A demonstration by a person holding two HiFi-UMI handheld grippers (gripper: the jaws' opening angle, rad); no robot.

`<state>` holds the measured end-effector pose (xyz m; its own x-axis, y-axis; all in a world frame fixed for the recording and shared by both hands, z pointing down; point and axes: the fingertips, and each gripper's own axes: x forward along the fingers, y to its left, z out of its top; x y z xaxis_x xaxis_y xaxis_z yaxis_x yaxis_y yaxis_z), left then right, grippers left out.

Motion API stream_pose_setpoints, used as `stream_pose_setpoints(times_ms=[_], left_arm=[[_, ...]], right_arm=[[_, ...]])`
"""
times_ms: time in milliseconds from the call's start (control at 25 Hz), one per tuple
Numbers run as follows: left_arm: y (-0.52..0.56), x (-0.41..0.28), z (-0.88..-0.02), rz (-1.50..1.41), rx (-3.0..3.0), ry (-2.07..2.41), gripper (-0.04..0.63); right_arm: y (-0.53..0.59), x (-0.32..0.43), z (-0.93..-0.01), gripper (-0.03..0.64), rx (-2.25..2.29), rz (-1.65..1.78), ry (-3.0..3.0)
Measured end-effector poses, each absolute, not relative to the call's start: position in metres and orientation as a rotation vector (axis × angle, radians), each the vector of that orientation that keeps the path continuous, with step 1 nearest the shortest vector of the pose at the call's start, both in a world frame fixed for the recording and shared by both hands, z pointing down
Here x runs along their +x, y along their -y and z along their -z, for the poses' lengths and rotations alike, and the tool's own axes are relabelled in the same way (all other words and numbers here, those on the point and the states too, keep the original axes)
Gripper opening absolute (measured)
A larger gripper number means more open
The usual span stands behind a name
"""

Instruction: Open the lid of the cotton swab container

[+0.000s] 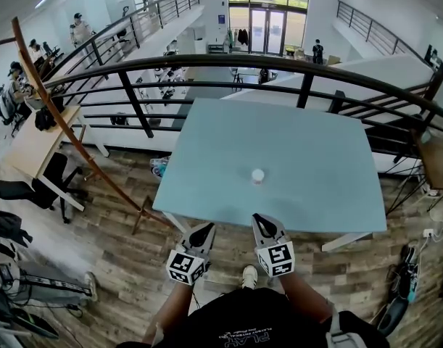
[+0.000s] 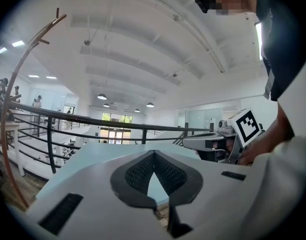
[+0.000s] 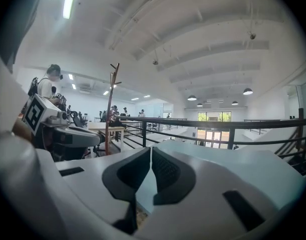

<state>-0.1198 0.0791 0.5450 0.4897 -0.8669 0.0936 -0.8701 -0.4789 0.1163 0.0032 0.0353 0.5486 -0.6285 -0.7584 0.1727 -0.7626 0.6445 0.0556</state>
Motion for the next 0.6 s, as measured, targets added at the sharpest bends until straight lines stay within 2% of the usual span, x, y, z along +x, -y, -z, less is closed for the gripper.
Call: stream_pose_setpoints(times_ms=[600], left_arm=[[-0.015,-0.099,-0.552,-0.067,2.568,1.515,0.012]], right_arm=[[0.025,0.019,-0.557,0.021,1.206,-0.023,2.677]])
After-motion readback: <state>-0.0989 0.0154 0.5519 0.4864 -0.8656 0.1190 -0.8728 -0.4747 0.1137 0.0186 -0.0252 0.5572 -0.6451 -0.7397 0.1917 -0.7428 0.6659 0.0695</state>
